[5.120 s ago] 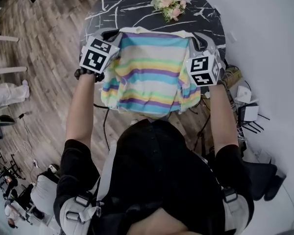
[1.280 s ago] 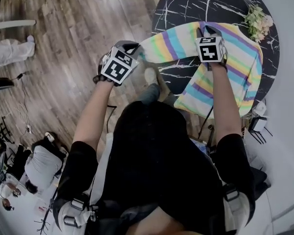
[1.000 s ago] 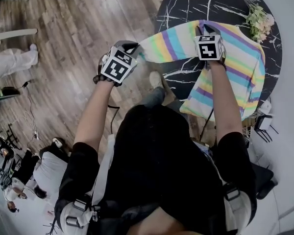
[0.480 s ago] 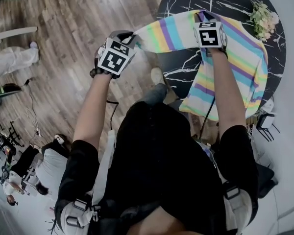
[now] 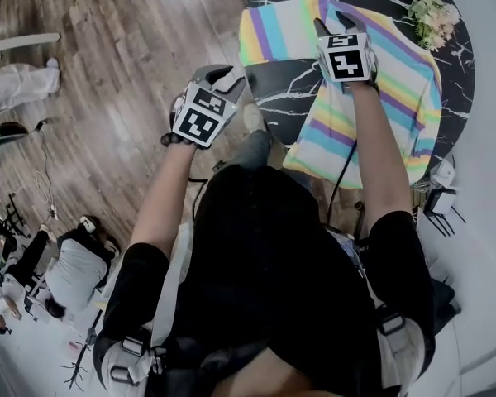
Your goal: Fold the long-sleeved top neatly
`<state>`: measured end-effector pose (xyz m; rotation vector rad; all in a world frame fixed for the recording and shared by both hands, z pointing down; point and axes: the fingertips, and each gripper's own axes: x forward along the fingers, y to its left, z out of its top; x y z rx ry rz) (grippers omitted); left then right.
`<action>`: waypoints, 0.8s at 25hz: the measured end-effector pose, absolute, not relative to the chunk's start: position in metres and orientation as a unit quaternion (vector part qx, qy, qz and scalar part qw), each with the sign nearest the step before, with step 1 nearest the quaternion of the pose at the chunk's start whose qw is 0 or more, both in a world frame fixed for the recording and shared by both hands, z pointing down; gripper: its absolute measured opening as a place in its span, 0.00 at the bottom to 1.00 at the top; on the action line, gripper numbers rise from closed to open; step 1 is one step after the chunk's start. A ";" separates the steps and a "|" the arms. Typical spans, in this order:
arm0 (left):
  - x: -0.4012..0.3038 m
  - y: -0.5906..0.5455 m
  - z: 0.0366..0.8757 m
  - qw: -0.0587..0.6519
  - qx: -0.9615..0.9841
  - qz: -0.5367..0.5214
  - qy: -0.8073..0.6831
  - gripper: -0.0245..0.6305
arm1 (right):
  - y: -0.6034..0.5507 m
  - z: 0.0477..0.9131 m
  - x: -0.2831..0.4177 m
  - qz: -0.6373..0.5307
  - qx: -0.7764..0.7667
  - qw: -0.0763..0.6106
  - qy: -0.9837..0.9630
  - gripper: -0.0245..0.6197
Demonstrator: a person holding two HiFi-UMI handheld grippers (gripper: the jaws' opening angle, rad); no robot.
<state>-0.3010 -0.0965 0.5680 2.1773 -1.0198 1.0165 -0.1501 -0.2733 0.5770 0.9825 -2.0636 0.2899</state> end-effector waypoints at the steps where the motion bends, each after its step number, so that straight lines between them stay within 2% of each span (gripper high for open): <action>1: -0.283 -0.084 0.567 0.270 0.811 0.369 -0.366 0.24 | -0.266 0.572 -0.143 0.114 0.390 0.403 -0.820 0.35; 9: -0.168 0.014 0.582 0.299 0.822 0.376 -0.307 0.24 | -0.185 0.555 -0.080 0.124 0.368 0.388 -0.836 0.34; 20: -0.127 0.087 0.596 0.341 0.794 0.375 -0.335 0.25 | -0.100 0.554 -0.044 0.120 0.315 0.399 -0.853 0.33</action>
